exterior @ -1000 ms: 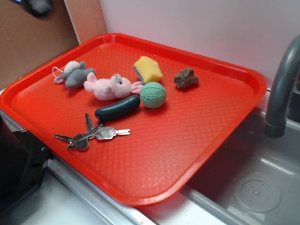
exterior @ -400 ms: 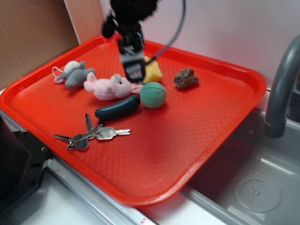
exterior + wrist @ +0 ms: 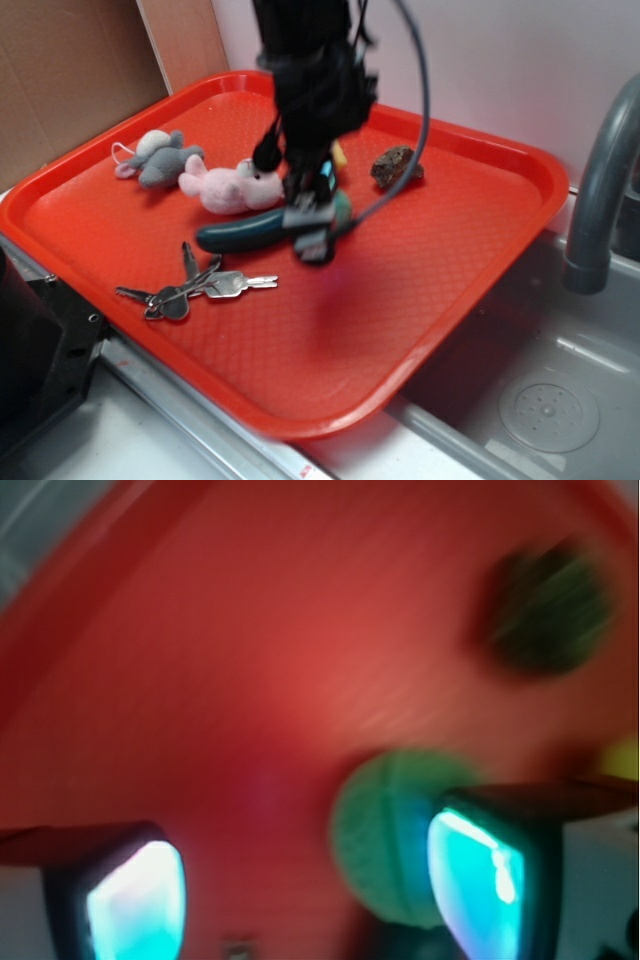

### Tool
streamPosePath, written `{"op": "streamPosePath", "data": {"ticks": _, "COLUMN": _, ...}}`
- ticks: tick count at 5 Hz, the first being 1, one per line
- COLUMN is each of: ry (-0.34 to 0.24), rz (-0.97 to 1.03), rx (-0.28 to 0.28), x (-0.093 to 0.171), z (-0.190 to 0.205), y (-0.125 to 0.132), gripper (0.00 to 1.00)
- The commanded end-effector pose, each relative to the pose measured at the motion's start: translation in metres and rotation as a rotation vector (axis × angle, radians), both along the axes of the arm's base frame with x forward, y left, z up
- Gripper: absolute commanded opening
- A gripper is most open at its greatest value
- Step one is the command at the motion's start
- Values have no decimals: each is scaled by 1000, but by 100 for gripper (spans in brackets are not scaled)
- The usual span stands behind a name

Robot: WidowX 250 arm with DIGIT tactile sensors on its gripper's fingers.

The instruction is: Grab the green ball.

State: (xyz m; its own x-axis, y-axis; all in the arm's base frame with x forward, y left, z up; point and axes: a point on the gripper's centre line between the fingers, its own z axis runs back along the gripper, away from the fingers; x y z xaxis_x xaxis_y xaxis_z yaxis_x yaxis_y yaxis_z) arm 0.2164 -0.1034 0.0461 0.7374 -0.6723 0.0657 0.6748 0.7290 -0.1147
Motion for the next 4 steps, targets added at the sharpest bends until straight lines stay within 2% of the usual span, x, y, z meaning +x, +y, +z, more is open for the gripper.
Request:
{"op": "streamPosePath", "data": {"ticks": 1, "ry": -33, "rz": -9, "rx": -17, "x": -4, "z": 8, "y": -14, "gripper": 100}}
{"op": "streamPosePath", "data": {"ticks": 2, "ry": -33, "rz": -9, "rx": -17, "x": -4, "z": 8, "y": -14, "gripper": 100}}
{"op": "streamPosePath", "data": {"ticks": 3, "ry": -60, "rz": 32, "rx": 3, "x": 46, "z": 29, "y": 36, "gripper": 100}}
{"op": "streamPosePath", "data": {"ticks": 4, "ry": -117, "rz": 69, "rx": 17, "x": 73, "z": 50, "y": 87, "gripper": 100}}
